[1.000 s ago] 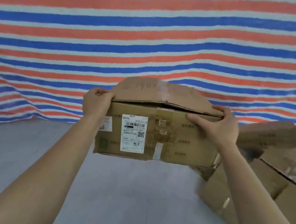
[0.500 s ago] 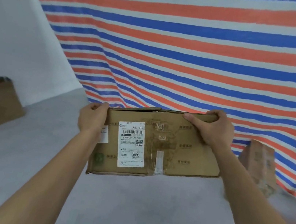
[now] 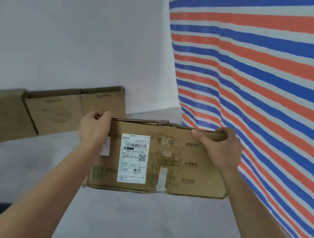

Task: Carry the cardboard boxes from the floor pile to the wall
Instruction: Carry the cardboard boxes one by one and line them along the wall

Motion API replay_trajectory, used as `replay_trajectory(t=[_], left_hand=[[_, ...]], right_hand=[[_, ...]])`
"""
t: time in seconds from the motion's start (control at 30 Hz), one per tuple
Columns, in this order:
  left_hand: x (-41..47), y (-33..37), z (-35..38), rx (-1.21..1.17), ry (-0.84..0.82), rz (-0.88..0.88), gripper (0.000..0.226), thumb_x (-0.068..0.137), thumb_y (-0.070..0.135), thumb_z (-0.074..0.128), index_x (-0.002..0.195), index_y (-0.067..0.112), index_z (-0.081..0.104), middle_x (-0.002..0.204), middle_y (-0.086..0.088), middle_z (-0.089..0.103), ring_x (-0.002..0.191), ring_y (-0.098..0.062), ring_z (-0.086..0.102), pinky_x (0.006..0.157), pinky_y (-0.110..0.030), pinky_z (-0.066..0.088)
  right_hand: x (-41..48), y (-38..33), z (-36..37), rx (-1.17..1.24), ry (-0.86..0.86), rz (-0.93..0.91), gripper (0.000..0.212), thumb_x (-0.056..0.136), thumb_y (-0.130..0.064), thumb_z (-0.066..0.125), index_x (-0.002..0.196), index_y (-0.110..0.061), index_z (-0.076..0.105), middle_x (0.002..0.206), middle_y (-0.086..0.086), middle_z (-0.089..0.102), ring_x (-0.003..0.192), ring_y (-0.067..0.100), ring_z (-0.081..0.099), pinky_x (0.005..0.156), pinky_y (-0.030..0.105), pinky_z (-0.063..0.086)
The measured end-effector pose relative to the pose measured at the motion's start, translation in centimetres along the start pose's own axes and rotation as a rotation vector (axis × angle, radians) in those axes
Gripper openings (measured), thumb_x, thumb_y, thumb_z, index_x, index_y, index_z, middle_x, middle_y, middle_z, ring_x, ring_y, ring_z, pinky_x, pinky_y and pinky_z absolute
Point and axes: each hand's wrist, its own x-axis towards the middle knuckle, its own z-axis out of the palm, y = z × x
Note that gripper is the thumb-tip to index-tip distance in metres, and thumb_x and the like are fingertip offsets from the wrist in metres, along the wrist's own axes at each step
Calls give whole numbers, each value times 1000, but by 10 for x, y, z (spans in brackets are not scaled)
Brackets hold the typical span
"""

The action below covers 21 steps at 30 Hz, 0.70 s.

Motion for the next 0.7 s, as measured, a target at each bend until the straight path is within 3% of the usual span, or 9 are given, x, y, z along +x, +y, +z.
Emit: replay_trajectory(t=[0.17,0.33,0.57,0.7], left_hand=[[131,-29,-12,7,170,-45,17,84,33,57,82,17,63,74,4,59,66,-14,50,63,-31,39],[265,-43,7,67,213,-92,16,82,36,57,77,22,63,73,7,61,67,-10,51,72,-34,46],[417,-25,113,72,125,-48,19,81,39,57,85,24,68,75,8,66,71,-11,56,74,-33,50],[498,-23,204,43,58,-14,17,85,36,58,84,22,67,74,6,65,66,-10,53,62,-29,44]], right_hand=[[74,-60,146,47,-151,-99,82,55,-90,64,113,-34,50,117,-11,59,109,13,56,90,30,48],[145,-100,262,68,-216,-116,75,58,-86,67,109,-34,50,111,-11,59,105,12,57,81,25,42],[278,-104,352,86,-106,-78,87,49,-100,53,106,-33,52,104,-13,63,97,12,59,80,27,43],[372,-85,403,98,-48,-56,85,47,-100,54,103,-35,49,101,-14,60,97,13,59,83,31,46]])
